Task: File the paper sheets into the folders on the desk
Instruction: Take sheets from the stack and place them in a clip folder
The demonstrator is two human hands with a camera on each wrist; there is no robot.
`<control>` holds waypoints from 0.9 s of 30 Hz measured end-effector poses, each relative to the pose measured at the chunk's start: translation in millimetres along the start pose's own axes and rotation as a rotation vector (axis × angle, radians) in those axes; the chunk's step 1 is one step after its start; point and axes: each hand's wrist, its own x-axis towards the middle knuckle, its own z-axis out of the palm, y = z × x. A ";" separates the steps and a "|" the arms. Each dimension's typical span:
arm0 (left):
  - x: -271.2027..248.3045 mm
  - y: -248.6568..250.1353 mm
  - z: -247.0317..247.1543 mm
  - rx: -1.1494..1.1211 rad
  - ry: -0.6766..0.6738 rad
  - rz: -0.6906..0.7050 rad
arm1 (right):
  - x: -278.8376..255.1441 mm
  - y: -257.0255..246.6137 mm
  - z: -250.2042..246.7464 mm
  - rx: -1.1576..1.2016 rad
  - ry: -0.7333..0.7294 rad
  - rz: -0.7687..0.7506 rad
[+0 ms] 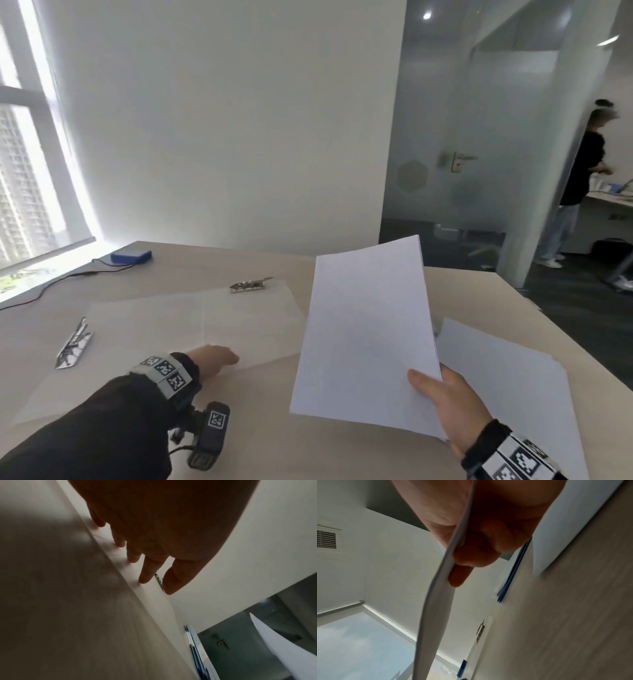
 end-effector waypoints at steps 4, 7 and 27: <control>-27.2 -2.6 10.5 0.003 -0.167 0.068 | 8.9 -3.1 31.2 0.060 -0.010 0.005; -52.0 -2.9 28.2 0.071 -0.284 0.126 | 17.3 -7.7 56.8 0.102 -0.034 0.031; -98.0 -144.4 -71.3 -0.608 0.351 -0.252 | 15.9 4.5 227.0 -0.047 -0.371 0.179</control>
